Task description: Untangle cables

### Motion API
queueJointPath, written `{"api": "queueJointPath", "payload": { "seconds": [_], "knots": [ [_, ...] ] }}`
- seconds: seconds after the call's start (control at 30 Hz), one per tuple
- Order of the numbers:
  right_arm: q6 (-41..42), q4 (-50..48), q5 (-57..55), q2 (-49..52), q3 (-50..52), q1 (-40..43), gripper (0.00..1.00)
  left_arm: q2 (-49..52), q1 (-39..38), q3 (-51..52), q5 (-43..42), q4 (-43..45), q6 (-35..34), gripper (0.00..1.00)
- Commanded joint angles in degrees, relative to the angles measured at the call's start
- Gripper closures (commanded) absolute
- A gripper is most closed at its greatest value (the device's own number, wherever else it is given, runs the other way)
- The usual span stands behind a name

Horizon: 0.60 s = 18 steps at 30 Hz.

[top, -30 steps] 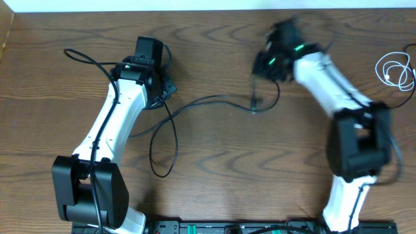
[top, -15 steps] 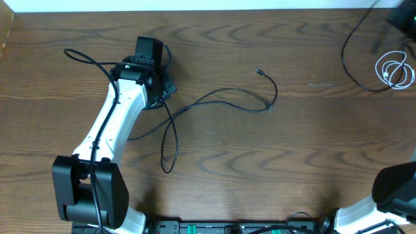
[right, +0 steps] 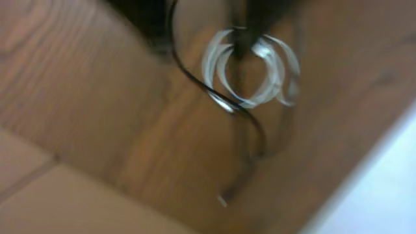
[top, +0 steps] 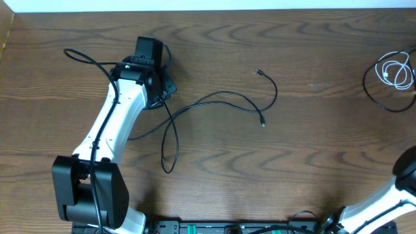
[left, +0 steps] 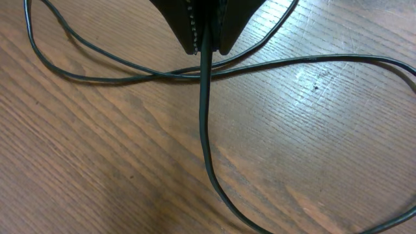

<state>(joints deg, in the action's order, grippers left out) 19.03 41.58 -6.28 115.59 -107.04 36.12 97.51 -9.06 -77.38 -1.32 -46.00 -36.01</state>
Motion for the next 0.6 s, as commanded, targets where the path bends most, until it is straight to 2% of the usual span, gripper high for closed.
{"api": "queueJointPath", "payload": {
  "seconds": [0.0, 0.17, 0.33, 0.43, 0.57],
  "knots": [
    [-1.1, 1.4, -1.0, 1.0, 0.1, 1.0, 0.01, 0.4, 0.0, 0.3, 0.7, 0.0, 0.2, 0.93],
    [-1.9, 3.2, 2.6, -1.0, -0.1, 0.7, 0.01, 0.4, 0.0, 0.3, 0.7, 0.5, 0.2, 0.92],
    [-7.6, 5.4, 11.8, -5.1, -1.3, -0.6, 0.01, 0.4, -0.1, 0.3, 0.5, 0.6, 2.0, 0.93],
    [-13.5, 6.5, 21.6, -8.1, -1.5, -1.8, 0.01, 0.3, -0.7, 0.3, -1.5, 2.1, 8.0, 0.93],
    [-17.4, 7.9, 32.2, -11.3, -1.5, -4.1, 0.01, 0.0, -2.4, -0.2, -12.4, 7.8, 21.6, 0.93]
  ]
}}
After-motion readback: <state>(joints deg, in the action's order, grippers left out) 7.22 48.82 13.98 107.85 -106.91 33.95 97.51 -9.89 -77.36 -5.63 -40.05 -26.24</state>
